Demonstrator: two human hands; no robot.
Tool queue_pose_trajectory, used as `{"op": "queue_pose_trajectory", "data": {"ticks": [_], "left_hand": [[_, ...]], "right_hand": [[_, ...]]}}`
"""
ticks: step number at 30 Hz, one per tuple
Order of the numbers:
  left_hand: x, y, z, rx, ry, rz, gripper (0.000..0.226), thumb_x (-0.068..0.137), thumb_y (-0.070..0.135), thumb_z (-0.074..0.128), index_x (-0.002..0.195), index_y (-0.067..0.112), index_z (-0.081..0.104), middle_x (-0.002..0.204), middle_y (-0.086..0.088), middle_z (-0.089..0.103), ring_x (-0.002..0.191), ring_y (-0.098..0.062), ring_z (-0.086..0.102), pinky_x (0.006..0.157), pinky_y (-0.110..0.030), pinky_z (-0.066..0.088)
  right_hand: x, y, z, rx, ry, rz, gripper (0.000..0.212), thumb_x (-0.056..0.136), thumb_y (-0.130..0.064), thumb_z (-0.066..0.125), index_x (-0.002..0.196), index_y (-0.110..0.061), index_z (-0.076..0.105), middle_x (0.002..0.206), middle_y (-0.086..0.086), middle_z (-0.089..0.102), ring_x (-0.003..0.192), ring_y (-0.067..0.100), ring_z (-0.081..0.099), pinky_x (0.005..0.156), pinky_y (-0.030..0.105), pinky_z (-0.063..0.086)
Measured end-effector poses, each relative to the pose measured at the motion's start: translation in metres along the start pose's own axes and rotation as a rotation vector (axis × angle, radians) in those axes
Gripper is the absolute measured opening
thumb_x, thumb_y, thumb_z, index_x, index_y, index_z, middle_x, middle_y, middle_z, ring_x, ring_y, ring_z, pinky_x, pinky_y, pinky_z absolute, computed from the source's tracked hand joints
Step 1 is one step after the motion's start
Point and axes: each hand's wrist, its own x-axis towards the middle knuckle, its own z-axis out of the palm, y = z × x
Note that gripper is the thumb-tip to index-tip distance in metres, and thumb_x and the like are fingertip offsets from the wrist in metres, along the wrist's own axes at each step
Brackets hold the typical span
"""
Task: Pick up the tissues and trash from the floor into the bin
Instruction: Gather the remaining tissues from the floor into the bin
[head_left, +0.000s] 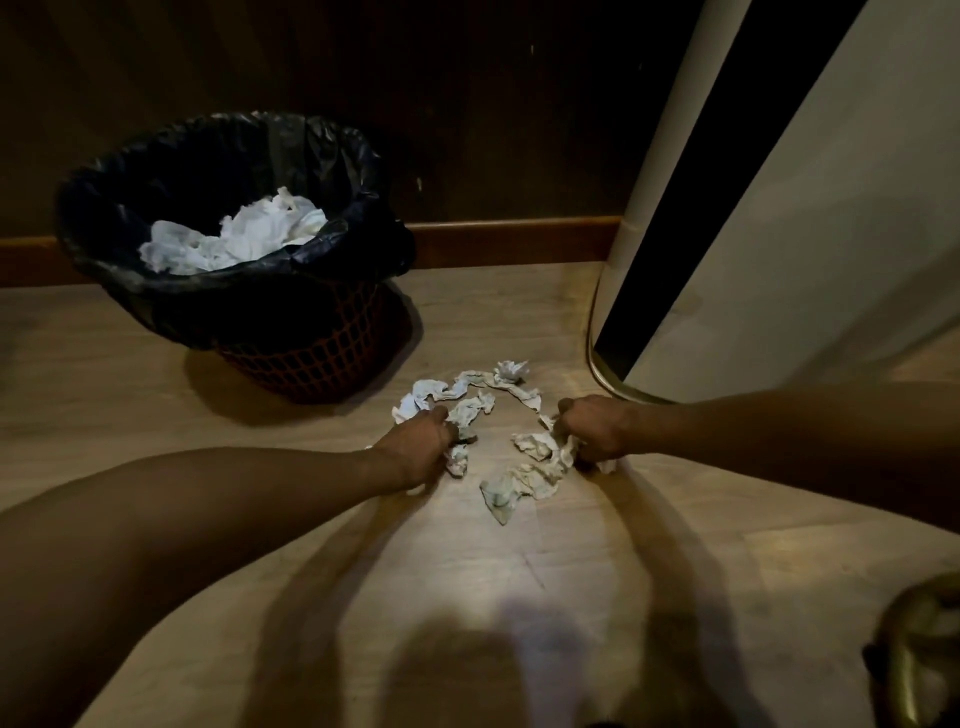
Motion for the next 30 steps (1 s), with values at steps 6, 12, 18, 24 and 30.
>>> {"op": "queue_pose_trajectory", "data": {"ticks": [6, 12, 18, 24, 30], "left_hand": [[-0.008, -0.008, -0.027, -0.025, -0.021, -0.064, 0.029, 0.085, 0.03, 0.066, 0.104, 0.009, 0.065, 0.108, -0.015, 0.066, 0.102, -0.033, 0.063, 0.078, -0.033, 0.048], [-0.023, -0.004, -0.095, -0.13, 0.034, 0.011, 0.036, 0.085, 0.035, 0.067, 0.108, 0.007, 0.066, 0.101, -0.011, 0.067, 0.092, -0.03, 0.065, 0.071, -0.031, 0.047], [-0.054, 0.001, -0.183, -0.109, 0.344, 0.044, 0.027, 0.081, 0.034, 0.068, 0.093, 0.011, 0.065, 0.089, -0.007, 0.064, 0.08, -0.024, 0.061, 0.067, -0.035, 0.049], [-0.088, -0.024, -0.249, -0.056, 0.607, -0.047, 0.029, 0.081, 0.036, 0.07, 0.09, 0.008, 0.069, 0.079, -0.011, 0.067, 0.073, -0.026, 0.064, 0.064, -0.041, 0.052], [-0.125, -0.073, -0.298, -0.097, 0.839, -0.216, 0.031, 0.08, 0.034, 0.074, 0.102, 0.013, 0.07, 0.097, -0.011, 0.067, 0.087, -0.025, 0.063, 0.075, -0.038, 0.051]], "right_hand": [[-0.01, 0.009, -0.029, 0.067, 0.104, 0.086, 0.035, 0.081, -0.03, 0.07, 0.111, -0.012, 0.069, 0.11, 0.013, 0.062, 0.098, 0.03, 0.062, 0.075, 0.028, 0.048], [-0.021, 0.0, -0.096, 0.288, 0.384, 0.168, 0.046, 0.082, -0.031, 0.073, 0.123, -0.01, 0.065, 0.112, 0.009, 0.066, 0.106, 0.027, 0.063, 0.074, 0.024, 0.041], [-0.034, -0.015, -0.171, 0.467, 0.682, 0.196, 0.039, 0.074, -0.036, 0.077, 0.108, -0.019, 0.072, 0.098, 0.002, 0.071, 0.092, 0.021, 0.066, 0.067, 0.025, 0.045], [-0.04, -0.036, -0.236, 0.603, 0.881, 0.133, 0.035, 0.08, -0.031, 0.077, 0.111, -0.015, 0.071, 0.098, 0.002, 0.069, 0.085, 0.017, 0.066, 0.054, 0.021, 0.039], [-0.036, -0.055, -0.288, 0.658, 1.038, 0.068, 0.031, 0.084, -0.027, 0.075, 0.113, -0.014, 0.069, 0.099, 0.002, 0.07, 0.086, 0.014, 0.067, 0.056, 0.016, 0.044]]}}
